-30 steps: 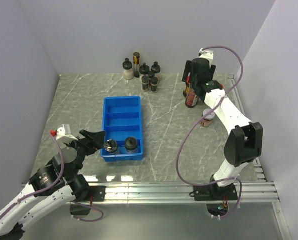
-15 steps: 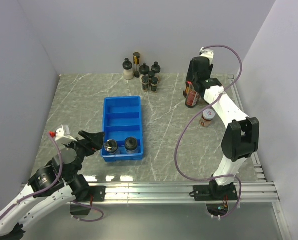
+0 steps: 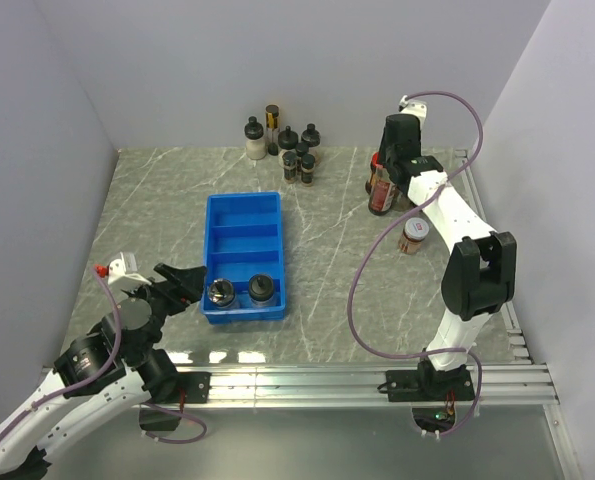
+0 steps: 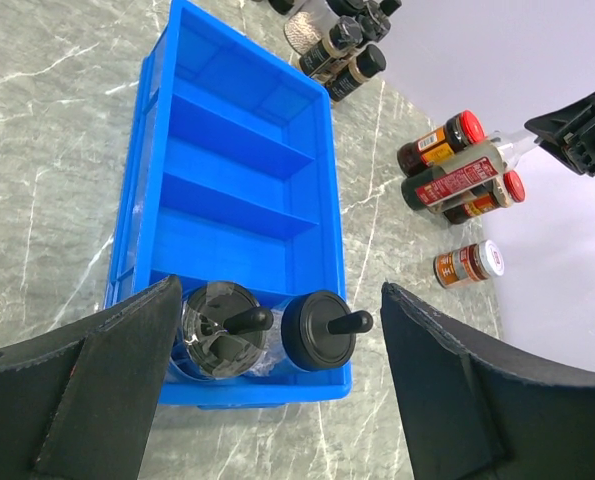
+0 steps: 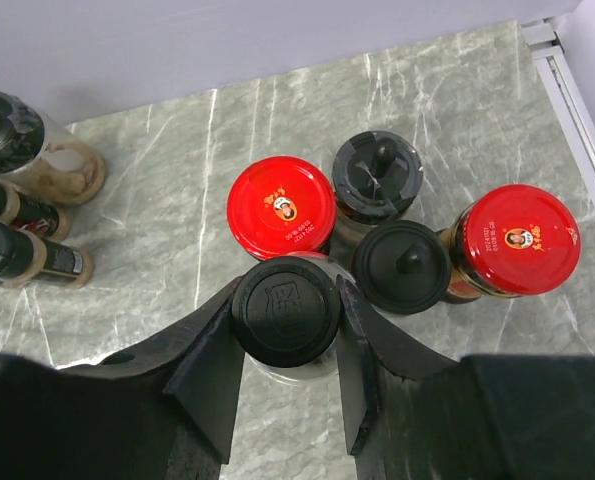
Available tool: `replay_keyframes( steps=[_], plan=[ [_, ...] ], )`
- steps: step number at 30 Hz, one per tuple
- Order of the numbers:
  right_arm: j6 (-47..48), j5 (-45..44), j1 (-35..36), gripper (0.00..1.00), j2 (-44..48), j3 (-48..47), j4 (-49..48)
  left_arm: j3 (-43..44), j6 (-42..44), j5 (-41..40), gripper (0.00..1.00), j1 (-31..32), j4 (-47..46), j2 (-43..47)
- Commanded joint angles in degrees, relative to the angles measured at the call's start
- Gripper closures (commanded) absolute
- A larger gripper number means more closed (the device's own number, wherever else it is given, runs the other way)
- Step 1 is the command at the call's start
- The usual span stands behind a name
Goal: Organize the condiment bottles
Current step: Move the bottle to the center of the board.
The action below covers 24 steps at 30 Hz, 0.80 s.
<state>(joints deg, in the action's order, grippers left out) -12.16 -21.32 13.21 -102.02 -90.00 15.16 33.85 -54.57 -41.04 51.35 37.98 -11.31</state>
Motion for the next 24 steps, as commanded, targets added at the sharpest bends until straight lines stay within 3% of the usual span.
replay_keyframes(
  steps=[1, 10, 24],
  plan=[
    [0.56, 1.81, 0.06, 1.00, 1.90, -1.50, -2.06, 1.05, -0.63, -0.89, 0.14, 0.06, 0.08, 1.03],
    [0.65, 6.47, 2.96, 1.00, 5.16, -1.58, -1.89, 0.61, -0.98, -0.54, 0.14, 0.06, -0.45, 1.20],
    [-0.40, 4.97, 9.90, 1.00, -1.34, -10.81, 1.28, 1.49, -1.86, -1.41, 0.14, 0.06, 2.45, 3.66]
  ],
)
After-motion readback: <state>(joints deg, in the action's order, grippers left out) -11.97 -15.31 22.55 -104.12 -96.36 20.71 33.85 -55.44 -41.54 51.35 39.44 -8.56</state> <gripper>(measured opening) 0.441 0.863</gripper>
